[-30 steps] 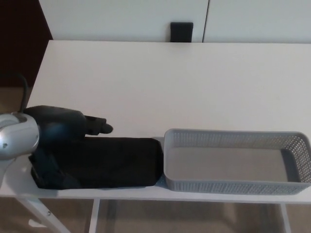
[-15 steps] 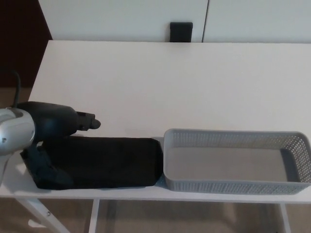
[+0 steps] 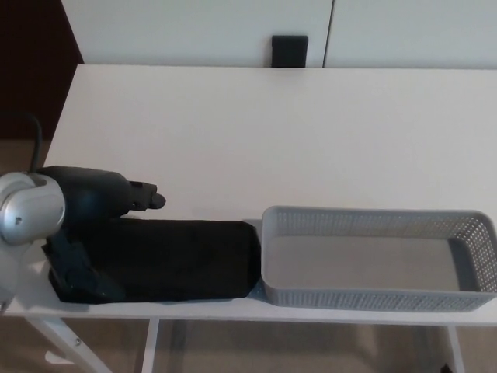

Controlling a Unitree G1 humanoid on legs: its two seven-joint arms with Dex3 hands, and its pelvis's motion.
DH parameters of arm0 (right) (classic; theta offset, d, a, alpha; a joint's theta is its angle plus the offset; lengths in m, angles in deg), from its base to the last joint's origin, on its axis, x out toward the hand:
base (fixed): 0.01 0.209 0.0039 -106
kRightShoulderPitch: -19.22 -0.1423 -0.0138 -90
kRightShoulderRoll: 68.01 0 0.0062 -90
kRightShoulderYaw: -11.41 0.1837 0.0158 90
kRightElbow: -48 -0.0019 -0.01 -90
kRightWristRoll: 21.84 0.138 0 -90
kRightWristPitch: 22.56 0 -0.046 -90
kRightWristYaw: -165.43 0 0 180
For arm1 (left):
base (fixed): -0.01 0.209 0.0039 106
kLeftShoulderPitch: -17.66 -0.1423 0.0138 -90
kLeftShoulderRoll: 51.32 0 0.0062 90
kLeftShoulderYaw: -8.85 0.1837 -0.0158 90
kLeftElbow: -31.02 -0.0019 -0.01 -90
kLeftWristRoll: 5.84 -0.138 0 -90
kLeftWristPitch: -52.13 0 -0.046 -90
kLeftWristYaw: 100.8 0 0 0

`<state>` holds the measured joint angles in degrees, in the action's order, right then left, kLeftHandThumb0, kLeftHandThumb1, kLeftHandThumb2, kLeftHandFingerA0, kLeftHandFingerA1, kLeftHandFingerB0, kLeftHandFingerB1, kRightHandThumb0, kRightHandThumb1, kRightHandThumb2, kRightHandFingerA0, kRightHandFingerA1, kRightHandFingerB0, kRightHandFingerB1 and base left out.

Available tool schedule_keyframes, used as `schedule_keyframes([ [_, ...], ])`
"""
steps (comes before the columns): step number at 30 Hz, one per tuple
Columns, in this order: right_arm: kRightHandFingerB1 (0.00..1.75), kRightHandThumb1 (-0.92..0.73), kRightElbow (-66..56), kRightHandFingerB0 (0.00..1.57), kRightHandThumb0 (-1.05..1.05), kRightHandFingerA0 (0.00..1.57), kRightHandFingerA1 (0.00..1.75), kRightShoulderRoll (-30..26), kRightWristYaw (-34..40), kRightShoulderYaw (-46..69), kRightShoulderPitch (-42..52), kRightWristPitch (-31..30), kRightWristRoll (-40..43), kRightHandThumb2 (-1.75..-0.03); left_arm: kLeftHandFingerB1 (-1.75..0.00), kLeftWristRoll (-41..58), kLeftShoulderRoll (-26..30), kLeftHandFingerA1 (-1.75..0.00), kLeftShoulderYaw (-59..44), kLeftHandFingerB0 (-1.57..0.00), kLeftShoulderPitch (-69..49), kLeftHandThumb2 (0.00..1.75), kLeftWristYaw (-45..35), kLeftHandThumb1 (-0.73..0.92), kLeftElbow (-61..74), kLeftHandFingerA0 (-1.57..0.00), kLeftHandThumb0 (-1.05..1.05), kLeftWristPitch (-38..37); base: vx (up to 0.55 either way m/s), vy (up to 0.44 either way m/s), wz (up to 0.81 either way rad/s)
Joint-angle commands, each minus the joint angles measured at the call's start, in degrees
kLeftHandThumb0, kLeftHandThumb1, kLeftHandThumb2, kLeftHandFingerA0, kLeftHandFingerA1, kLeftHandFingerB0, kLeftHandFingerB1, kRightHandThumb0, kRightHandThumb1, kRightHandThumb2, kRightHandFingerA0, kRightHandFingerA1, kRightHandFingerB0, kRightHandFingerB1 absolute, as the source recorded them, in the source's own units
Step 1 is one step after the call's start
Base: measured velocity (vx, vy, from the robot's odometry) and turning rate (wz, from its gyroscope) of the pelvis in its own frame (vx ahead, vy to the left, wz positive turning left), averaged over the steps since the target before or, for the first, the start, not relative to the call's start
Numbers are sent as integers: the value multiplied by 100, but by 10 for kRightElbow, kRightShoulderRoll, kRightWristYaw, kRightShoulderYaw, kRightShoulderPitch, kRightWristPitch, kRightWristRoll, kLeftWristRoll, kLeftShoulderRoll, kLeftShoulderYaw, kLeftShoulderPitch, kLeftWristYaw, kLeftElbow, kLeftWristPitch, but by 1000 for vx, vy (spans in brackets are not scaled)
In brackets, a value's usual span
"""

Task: The robot walk towards a table in front and pick up a black pencil case on the left hand side and put the pencil case into a small container on the right hand side

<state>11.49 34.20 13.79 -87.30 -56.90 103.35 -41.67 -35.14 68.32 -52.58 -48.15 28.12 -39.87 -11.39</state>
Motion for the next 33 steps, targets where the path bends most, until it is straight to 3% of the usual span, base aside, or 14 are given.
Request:
schedule_keyframes([
  [1, 0, -92, -3, 0, -68, 0, 0, -9, -8, 3, 3, -11, 3, -97, -16, -30, -14, -4, 12, -5, 17, 85, -16, 40, -35, 0, -73, 14, 0, 0, 0],
  [10, 0, -92, -11, 0, -69, 0, 0, -7, -11, 5, 3, -11, 4, -98, -18, -55, -38, -8, 29, -1, 40, 84, -10, 37, -90, 0, -71, 3, 0, 0, 0],
  [11, 0, -86, -15, 0, -81, 0, 0, -6, -19, 8, 3, -16, 10, -116, -14, -64, -53, -2, 42, -4, 49, 85, -3, 41, -121, 0, -74, 4, 0, 0, 0],
  [12, 0, -92, -18, 0, -66, 0, 0, -6, -19, 9, 3, -17, 11, -97, -14, -67, -58, -1, 46, -4, 51, 84, -2, 41, -130, 0, -74, 5, 0, 0, 0],
  [13, 0, -85, -19, 0, -80, 0, 0, -5, -19, 10, 3, -16, 12, -114, -13, -70, -62, 0, 47, -3, 51, 84, 0, 42, -136, 0, -74, 4, 0, 0, 0],
  [17, 0, -85, -25, 0, -79, 0, 0, -3, -18, 11, 4, -20, 10, -115, -13, -79, -78, 0, 56, -1, 52, 84, 8, 42, -164, 0, -74, -1, 0, 0, 0],
  [18, 0, -92, -24, 0, -67, 0, 0, -3, -18, 11, 4, -21, 9, -97, -12, -82, -81, 0, 58, -1, 51, 84, 8, 42, -169, 0, -74, -2, 0, 0, 0],
  [24, 0, -92, -27, 0, -66, 0, 0, -3, -22, 13, -1, -20, 13, -97, -11, -92, -96, 0, 67, 0, 49, 84, 11, 41, -196, 0, -74, -5, 0, 0, 0],
  [25, 0, -86, -31, 0, -81, 0, 0, -2, -26, 15, -1, -22, 17, -116, -12, -91, -101, 0, 67, 0, 47, 84, 9, 41, -199, 0, -73, -1, 0, 0, 0],
  [30, 0, -87, -42, 0, -84, 0, 0, -2, -30, 18, -2, -27, 19, -117, -11, -97, -110, 0, 71, 0, 48, 84, 1, 41, -203, 0, -75, -3, 0, 0, 0],
  [31, 0, -86, -42, 0, -82, 0, 0, -1, -32, 20, -2, -25, 22, -116, -10, -96, -111, 0, 74, 0, 48, 85, -4, 41, -205, 0, -76, -4, 0, 0, 0],
  [32, 0, -92, -42, 0, -68, 0, 0, -1, -33, 20, -3, -25, 24, -97, -10, -97, -112, 0, 74, 0, 49, 85, -5, 41, -205, 0, -75, -4, 0, 0, 0],
  [33, 0, -92, -42, 0, -68, 0, 0, 0, -36, 21, -4, -25, 26, -97, -10, -97, -112, 0, 75, 0, 50, 85, -7, 41, -206, 0, -75, -5, 0, 0, 0],
])
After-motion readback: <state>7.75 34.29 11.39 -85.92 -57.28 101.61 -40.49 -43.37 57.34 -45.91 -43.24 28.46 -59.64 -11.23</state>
